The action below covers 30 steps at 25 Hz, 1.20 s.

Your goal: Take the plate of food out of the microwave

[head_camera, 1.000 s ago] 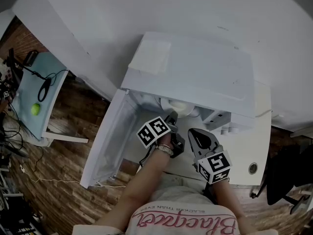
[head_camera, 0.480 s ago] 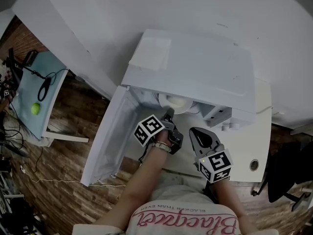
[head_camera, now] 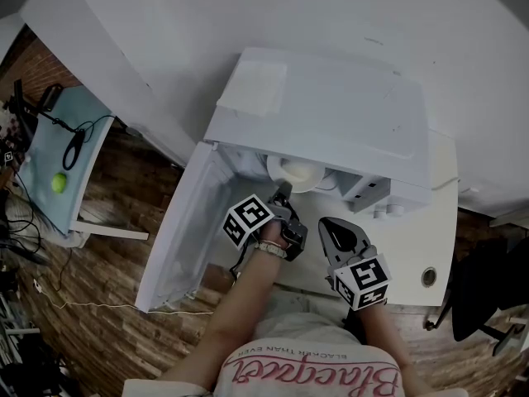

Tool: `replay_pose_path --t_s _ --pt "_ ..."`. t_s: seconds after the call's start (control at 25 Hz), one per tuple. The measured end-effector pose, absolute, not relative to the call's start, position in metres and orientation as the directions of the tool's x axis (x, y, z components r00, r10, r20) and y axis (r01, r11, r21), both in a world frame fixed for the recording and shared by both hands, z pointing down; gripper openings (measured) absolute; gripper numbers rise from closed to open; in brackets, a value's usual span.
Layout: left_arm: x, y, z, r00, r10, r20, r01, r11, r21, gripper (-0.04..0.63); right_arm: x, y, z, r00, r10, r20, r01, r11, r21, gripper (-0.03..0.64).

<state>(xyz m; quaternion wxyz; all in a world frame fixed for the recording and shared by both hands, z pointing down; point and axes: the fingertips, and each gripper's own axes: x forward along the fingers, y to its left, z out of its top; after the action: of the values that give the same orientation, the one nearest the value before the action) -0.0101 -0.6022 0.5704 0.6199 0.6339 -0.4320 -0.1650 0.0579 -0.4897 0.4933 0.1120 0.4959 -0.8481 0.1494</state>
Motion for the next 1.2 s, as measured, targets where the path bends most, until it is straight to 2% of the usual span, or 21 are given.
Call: replay_pose_path --t_s 0.28,1.2 --pt "-0.010 -0.596 0.567 0.565 -0.788 0.246 -0.250 0.120 0.961 0.017 0.058 -0.484 0.493 -0.485 -0.810 0.331 -0.874 0.463 -0.146 0.011" --pt "-0.018 -0.544 0.555 0.511 -0.843 0.167 -0.179 0.086 0.980 0.017 0.063 -0.438 0.475 -0.518 -0.800 0.303 -0.853 0.507 -0.123 0.011"
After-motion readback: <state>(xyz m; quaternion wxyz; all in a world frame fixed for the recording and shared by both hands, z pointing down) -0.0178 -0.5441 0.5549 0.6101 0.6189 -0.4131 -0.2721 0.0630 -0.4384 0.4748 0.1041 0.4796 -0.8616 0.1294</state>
